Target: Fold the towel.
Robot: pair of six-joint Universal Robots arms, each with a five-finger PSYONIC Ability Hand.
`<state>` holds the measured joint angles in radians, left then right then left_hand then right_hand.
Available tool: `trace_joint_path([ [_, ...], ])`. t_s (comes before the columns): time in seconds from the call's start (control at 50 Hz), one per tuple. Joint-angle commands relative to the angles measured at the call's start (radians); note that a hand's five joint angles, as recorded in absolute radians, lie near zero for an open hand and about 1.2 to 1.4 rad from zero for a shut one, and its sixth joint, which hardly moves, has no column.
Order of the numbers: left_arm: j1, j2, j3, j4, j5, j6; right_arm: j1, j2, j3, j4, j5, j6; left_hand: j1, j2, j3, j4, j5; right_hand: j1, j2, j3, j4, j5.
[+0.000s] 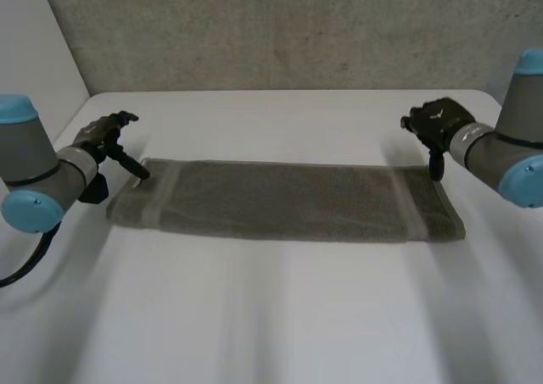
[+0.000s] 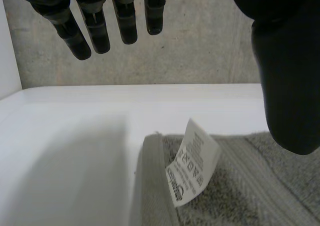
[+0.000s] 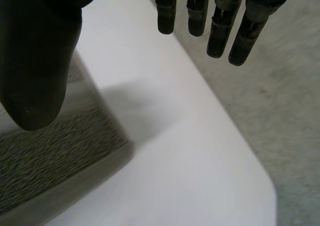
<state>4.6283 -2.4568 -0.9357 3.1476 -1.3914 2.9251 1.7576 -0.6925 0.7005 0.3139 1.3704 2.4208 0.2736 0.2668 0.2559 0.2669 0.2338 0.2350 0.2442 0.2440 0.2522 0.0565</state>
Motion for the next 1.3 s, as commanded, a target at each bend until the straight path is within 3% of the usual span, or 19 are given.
trace_joint_path([
  [0.02, 0.007, 0.155, -0.127, -0.015, 0.002, -0.001, 0.008, -0.114, 0.045, 0.008, -0.001, 0.001, -0.089, -0.083, -0.072, -0.083, -0.224, -0.06, -0.07, -0.069, -0.078, -0.056],
  [0.22, -0.003, 0.441, -0.469, 0.112, 0.012, 0.011, 0.0, -0.401, 0.509, -0.048, 0.001, -0.014, -0.092, -0.086, -0.075, -0.086, -0.227, -0.06, -0.07, -0.069, -0.078, -0.056],
  [0.36, -0.02, 0.584, -0.727, 0.305, 0.011, 0.086, -0.015, -0.485, 0.785, -0.203, -0.004, 0.001, -0.084, -0.077, -0.066, -0.077, -0.218, -0.06, -0.07, -0.069, -0.078, -0.056],
  [0.5, -0.063, 0.576, -0.836, 0.42, 0.003, 0.183, -0.068, -0.49, 0.979, -0.43, -0.007, 0.041, -0.084, -0.077, -0.066, -0.077, -0.218, 0.008, -0.001, -0.001, -0.009, 0.012],
  [0.78, -0.08, 0.55, -0.896, 0.48, 0.002, 0.19, -0.13, -0.34, 0.978, -0.544, -0.031, 0.078, -0.089, -0.083, -0.072, -0.083, -0.224, 0.314, 0.305, 0.305, 0.297, 0.318],
  [0.94, -0.085, 0.558, -0.907, 0.482, 0.003, 0.187, -0.155, -0.306, 0.938, -0.536, -0.079, 0.112, -0.092, -0.086, -0.075, -0.086, -0.227, 1.012, 1.002, 1.003, 0.994, 1.016],
  [1.02, -0.089, 0.558, -0.907, 0.482, 0.003, 0.189, -0.168, -0.292, 0.93, -0.529, -0.094, 0.13, -0.092, -0.086, -0.075, -0.086, -0.227, 1.161, 1.151, 1.152, 1.143, 1.165],
  [1.16, -0.089, 0.556, -0.908, 0.482, 0.002, 0.187, -0.201, -0.311, 0.924, -0.521, -0.091, 0.124, -0.092, -0.086, -0.075, -0.086, -0.227, 1.161, 1.152, 1.152, 1.144, 1.165],
  [1.3, -0.085, 0.556, -0.907, 0.482, 0.002, 0.187, -0.383, -0.387, 0.86, -0.454, -0.083, 0.065, -0.092, -0.086, -0.075, -0.086, -0.227, 1.161, 1.152, 1.152, 1.144, 1.165],
])
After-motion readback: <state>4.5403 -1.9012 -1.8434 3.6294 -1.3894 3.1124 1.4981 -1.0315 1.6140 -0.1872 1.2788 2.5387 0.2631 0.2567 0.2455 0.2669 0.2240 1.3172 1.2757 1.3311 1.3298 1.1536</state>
